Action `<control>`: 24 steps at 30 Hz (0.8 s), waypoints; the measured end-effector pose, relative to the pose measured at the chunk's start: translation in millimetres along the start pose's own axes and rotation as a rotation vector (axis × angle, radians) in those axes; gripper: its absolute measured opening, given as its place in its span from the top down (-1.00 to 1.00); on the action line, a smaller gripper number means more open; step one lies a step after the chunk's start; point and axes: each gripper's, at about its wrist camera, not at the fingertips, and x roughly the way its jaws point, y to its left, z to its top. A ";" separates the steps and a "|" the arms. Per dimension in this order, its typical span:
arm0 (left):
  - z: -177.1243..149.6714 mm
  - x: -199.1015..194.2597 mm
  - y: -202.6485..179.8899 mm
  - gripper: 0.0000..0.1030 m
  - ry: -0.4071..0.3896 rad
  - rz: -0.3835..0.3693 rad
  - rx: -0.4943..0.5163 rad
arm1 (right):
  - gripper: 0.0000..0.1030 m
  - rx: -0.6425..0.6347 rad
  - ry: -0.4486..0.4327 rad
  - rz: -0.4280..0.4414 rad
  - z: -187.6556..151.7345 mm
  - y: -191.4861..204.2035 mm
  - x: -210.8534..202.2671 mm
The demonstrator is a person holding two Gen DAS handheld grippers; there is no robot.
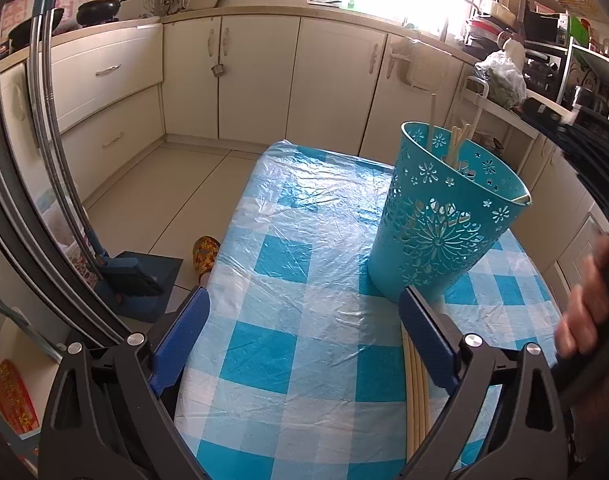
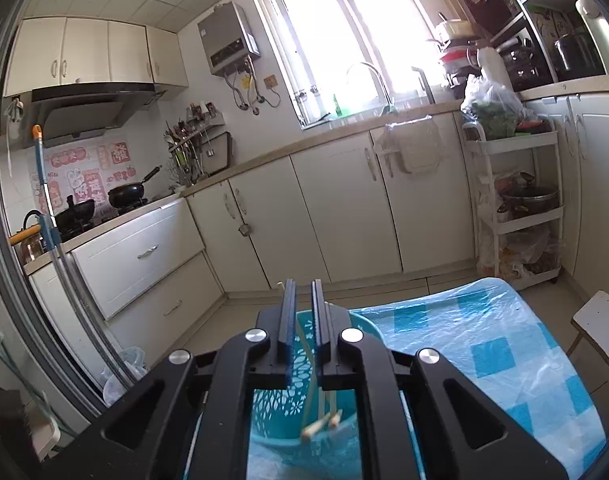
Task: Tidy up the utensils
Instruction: 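Carry the chopstick in the right tool over the basket and release it, then grasp a chopstick with the right tool while the left tool grasps another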
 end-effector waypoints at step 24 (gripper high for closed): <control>-24.2 -7.6 10.0 -0.81 0.066 0.058 0.021 | 0.62 -0.146 0.632 -0.085 -156.4 -0.1 46.4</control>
